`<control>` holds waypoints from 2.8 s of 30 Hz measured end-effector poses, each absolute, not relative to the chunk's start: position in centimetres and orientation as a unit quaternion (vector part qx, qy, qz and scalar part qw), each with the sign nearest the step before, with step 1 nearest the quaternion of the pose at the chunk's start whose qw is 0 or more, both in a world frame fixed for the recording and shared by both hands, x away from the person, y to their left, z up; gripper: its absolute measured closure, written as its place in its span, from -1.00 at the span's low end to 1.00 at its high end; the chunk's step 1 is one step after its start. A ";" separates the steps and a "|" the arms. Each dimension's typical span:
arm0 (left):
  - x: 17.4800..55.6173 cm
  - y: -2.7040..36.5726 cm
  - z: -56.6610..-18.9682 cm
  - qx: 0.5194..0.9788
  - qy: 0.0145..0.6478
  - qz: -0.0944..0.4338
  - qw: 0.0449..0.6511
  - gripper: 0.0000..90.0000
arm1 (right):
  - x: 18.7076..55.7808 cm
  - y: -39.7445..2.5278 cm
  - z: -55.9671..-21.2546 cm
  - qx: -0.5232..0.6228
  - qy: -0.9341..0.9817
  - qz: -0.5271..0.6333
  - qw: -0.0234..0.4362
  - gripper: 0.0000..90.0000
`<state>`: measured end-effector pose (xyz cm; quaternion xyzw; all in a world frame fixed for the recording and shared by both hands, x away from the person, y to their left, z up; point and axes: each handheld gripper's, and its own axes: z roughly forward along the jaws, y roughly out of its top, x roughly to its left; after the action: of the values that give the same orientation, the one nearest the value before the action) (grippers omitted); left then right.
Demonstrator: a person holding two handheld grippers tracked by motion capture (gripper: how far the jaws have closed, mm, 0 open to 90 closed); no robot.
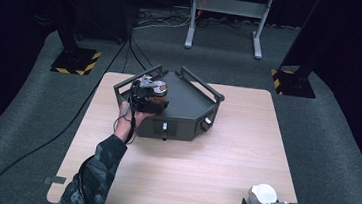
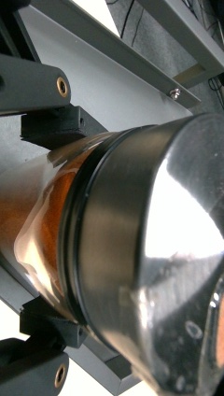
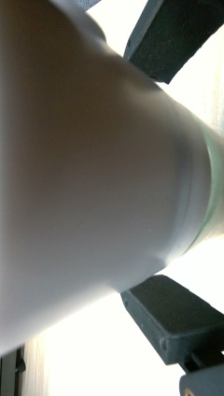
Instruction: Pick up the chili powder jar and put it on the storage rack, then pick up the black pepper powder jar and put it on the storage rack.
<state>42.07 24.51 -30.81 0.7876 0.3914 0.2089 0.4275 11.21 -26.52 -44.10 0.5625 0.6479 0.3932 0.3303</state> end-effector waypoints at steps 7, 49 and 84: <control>42.1 24.9 -31.4 0.784 0.394 0.205 0.435 -0.30 | 11.2 -26.5 -44.1 0.562 0.648 0.393 0.331 -1.00; 37.7 24.2 -28.7 0.811 0.365 0.222 0.399 -1.00 | 11.0 -26.6 -44.0 0.563 0.649 0.391 0.330 -1.00; 30.3 26.0 -39.1 0.849 0.366 0.123 0.360 -1.00 | 10.8 -26.5 -43.7 0.560 0.647 0.392 0.337 -1.00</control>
<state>30.30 25.97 -39.08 0.8494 0.3660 0.1232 0.3598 10.78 -26.53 -43.69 0.5596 0.6474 0.3924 0.3372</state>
